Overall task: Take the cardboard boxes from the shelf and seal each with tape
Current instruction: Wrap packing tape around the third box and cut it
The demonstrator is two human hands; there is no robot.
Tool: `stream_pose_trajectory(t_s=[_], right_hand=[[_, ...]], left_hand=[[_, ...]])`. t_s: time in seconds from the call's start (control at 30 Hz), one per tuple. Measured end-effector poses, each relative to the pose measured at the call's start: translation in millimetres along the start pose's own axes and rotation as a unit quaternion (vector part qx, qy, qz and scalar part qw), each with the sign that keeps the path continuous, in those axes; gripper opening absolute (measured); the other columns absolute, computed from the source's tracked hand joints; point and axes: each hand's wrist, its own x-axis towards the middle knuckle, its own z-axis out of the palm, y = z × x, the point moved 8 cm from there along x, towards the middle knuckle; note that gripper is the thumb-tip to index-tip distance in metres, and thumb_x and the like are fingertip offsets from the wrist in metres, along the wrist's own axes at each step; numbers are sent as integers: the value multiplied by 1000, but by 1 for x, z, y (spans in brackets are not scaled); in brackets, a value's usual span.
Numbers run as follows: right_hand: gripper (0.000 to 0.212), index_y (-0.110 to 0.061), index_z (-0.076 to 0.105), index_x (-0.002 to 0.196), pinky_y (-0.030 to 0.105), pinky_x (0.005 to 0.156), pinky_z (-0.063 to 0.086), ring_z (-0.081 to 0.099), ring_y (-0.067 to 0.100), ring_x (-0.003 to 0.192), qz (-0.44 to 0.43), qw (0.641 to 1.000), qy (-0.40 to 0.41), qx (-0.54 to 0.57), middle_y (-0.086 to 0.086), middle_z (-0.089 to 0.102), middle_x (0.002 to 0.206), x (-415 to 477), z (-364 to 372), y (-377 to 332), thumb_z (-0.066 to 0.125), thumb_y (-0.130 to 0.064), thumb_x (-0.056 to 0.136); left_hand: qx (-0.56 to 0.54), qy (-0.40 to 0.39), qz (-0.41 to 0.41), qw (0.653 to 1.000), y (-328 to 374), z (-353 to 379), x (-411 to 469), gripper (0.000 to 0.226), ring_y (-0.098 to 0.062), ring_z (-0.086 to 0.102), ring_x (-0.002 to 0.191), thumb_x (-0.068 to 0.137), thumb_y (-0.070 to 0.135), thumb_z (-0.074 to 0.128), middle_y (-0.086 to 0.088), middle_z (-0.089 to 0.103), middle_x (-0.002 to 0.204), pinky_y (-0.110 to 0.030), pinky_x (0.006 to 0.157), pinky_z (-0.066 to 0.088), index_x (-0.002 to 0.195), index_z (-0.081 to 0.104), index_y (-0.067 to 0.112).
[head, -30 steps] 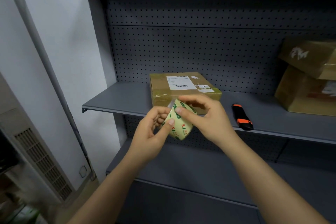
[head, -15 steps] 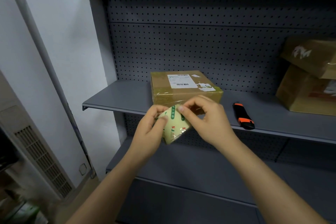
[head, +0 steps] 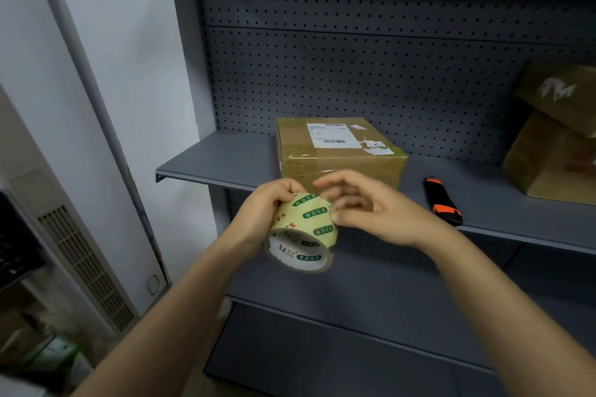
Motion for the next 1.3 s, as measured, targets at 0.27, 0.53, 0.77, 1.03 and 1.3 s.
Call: stream_pose_trajectory(t_s=[0.27,0.53,0.77,1.03,1.3], right_hand=[[36,-10,55,106,23,72,54,62,11,74,-1,981,102,163,0,67,85,1,-1,21,73,2,77],[26,-10,55,89,28,71,55,63,21,78,-27,947,245,206,1,65,80,-2,-8,32,76,-7,74],[24,-22,60,95,24,79,52,60,13,86,-30,959,279,-29,-5,61,96,-5,-9,21,79,-18,81],[7,-14,76,94,16,85,48,63,6,98,-119,957,223,-140,-9,67,99,3,-16,-5,74,-16,87],[3,-14,65,89,17,74,45,57,5,84,-121,943,223,-214,-8,61,87,14,-18,5,65,-16,92]], left_hand=[[85,137,58,985,-4,-17,-11,16,-5,63,91,98,5,52,0,66,101,-24,79,51,102,61,18],[38,185,28,982,-27,-4,-29,18,-11,68,88,98,25,57,0,72,90,-25,79,55,95,65,10],[12,100,79,992,-16,10,-27,14,-13,71,91,99,8,52,-4,75,99,-19,73,54,110,60,9],[101,40,94,990,-11,19,-26,25,-13,63,83,94,33,55,-17,67,95,-26,73,51,105,60,11],[151,68,101,981,-14,23,-26,34,-30,70,87,90,40,65,-8,73,90,-44,78,58,105,61,10]])
